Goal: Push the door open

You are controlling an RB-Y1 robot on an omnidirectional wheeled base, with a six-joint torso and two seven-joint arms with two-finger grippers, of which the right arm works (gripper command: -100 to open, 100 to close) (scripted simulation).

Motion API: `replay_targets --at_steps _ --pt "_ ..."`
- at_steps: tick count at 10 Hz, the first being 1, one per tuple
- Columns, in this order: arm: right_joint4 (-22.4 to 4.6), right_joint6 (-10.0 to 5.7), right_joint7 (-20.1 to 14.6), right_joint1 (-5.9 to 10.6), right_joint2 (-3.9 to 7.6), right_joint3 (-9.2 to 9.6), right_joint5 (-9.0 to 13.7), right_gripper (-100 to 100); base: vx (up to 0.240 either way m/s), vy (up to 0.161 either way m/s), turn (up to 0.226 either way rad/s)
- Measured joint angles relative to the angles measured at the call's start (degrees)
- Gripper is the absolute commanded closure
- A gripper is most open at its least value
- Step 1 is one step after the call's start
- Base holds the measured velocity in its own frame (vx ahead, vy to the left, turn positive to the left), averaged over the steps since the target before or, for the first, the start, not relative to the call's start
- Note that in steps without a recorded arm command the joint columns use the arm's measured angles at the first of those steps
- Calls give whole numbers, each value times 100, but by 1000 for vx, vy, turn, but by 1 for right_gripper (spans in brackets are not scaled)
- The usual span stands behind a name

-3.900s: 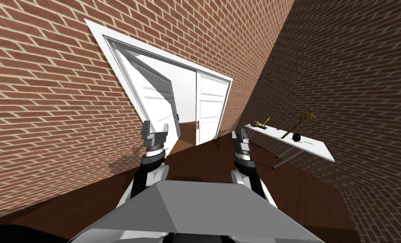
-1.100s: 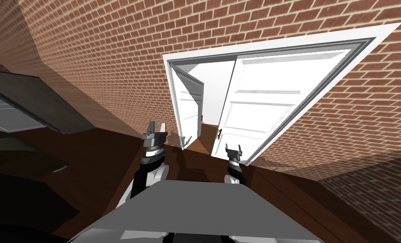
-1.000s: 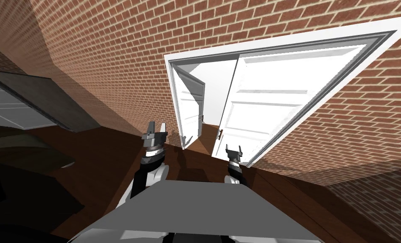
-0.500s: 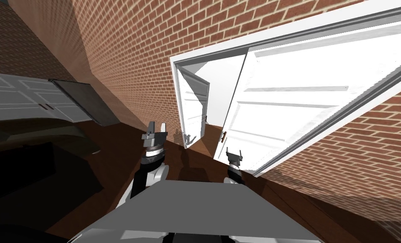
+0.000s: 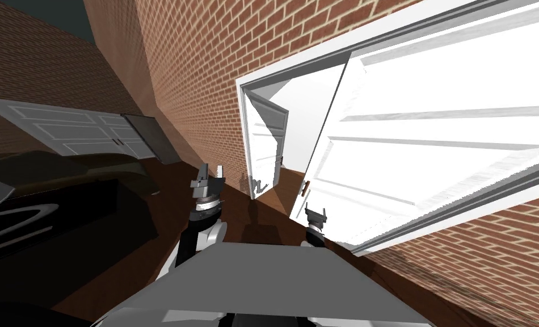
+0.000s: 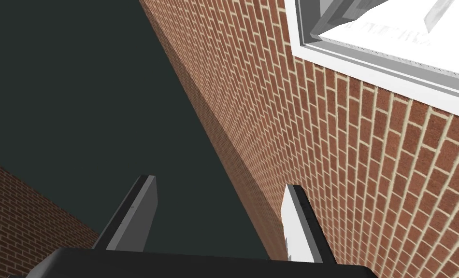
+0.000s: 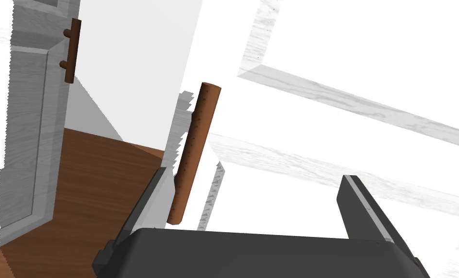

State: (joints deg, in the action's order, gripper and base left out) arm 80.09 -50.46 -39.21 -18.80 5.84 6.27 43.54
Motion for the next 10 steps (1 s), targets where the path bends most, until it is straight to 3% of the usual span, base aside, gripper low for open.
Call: replay_targets --at_steps 8,10 --pt "-956 -403 -733 190 -14 95 891 -100 34 -85 203" --pt "-1250 -516 -985 250 30 106 1121 -100 29 -106 318"
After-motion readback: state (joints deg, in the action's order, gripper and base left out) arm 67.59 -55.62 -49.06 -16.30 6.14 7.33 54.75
